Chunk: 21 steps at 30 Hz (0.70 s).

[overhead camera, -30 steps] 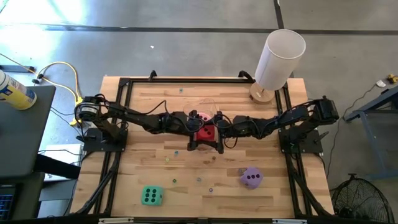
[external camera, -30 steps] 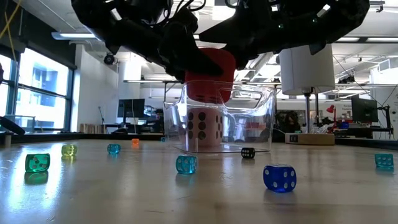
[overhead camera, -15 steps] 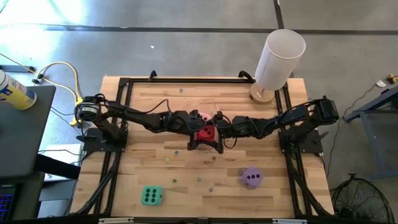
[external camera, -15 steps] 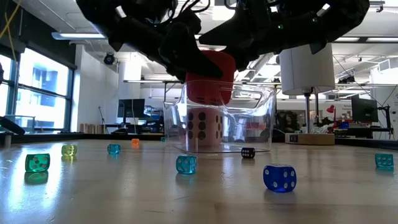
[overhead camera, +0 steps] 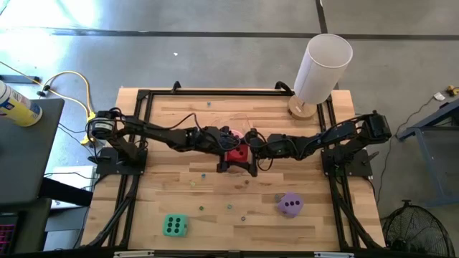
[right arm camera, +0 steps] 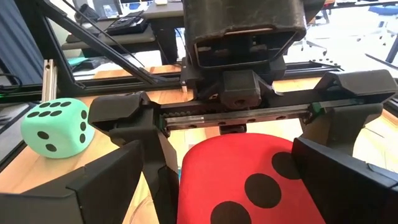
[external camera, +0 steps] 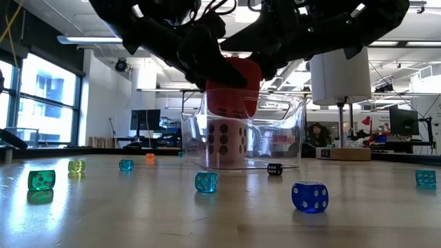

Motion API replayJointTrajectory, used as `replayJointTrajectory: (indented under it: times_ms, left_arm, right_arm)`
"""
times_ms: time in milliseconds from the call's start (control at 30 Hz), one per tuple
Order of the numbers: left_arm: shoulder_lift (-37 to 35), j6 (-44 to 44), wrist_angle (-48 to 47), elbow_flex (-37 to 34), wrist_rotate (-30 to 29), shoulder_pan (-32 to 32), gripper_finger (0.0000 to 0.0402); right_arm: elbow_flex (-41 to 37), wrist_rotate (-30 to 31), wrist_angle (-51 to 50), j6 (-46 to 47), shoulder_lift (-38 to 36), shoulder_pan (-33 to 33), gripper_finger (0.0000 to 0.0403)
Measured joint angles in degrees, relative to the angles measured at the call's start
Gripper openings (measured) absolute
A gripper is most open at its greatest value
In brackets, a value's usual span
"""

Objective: Pick & Place Dice
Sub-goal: Put the large red dice into the transparent bin

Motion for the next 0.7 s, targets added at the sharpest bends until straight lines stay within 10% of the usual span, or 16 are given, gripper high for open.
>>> replayJointTrajectory:
  times_ms: [700]
  left_arm:
    - [0.0,-1.4,-0.2,0.1,5.2,2.6,0.04]
  right_arm:
    - [0.2,1.3,-1.6,2.9,-0.1,0.0,0.04]
